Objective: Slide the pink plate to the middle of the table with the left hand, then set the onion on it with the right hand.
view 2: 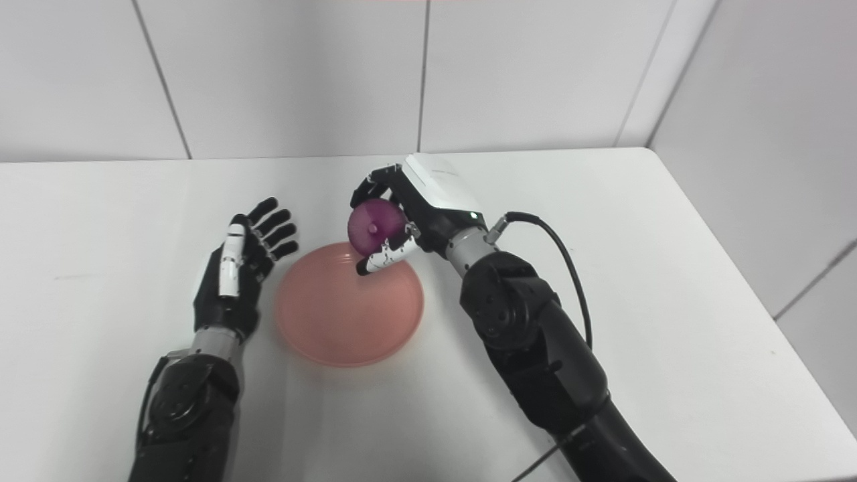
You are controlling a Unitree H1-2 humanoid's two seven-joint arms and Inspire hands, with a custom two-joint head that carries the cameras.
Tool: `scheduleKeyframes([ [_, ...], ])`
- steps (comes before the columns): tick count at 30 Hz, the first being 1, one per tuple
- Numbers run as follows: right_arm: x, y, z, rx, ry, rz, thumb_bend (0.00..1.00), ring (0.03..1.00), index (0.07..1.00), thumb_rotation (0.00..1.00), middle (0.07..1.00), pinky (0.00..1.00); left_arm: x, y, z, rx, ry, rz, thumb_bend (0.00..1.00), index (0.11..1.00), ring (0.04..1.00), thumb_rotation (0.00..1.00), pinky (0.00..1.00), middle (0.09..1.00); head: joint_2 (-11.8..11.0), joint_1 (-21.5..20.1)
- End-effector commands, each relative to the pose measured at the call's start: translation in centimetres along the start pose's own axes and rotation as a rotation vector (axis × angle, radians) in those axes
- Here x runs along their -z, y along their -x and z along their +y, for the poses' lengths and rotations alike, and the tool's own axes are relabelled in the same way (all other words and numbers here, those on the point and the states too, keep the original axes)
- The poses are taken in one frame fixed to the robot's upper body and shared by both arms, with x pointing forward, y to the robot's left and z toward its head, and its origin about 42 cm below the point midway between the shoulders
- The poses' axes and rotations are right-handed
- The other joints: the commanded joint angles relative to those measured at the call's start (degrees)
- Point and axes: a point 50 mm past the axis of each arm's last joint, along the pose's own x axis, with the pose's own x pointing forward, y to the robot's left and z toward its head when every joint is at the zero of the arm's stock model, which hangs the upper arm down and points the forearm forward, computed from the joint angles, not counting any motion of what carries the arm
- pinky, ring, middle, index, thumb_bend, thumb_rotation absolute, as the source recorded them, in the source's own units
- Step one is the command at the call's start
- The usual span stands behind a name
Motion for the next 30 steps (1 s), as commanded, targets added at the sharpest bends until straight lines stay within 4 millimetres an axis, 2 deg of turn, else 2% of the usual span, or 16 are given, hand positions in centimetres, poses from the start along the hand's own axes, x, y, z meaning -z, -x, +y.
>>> scheduleKeyframes([
  [1, -1.5, -0.9, -1.6, 0.049, 0.031, -0.079, 0.52, 0.424, 0.487, 0.14, 0.509, 0.35, 0.9, 0.3, -0.6, -0.002, 0.006, 0.047, 0.36, 0.778, 0.787, 1.00, 0.75, 0.795, 0.1, 0.7],
  [11, -1.5, -1.2, 0.1, 0.001, 0.015, -0.080, 0.52, 0.443, 0.487, 0.14, 0.522, 0.37, 0.6, 0.2, -1.2, -0.009, 0.020, 0.056, 0.36, 0.771, 0.780, 1.00, 0.74, 0.788, 0.4, 3.0],
  [30, -0.5, -1.6, 3.6, -0.119, 0.005, -0.036, 0.52, 0.446, 0.489, 0.14, 0.539, 0.36, 0.5, 0.2, -1.2, -0.010, -0.003, 0.048, 0.37, 0.774, 0.786, 1.00, 0.75, 0.793, 0.6, 3.0],
])
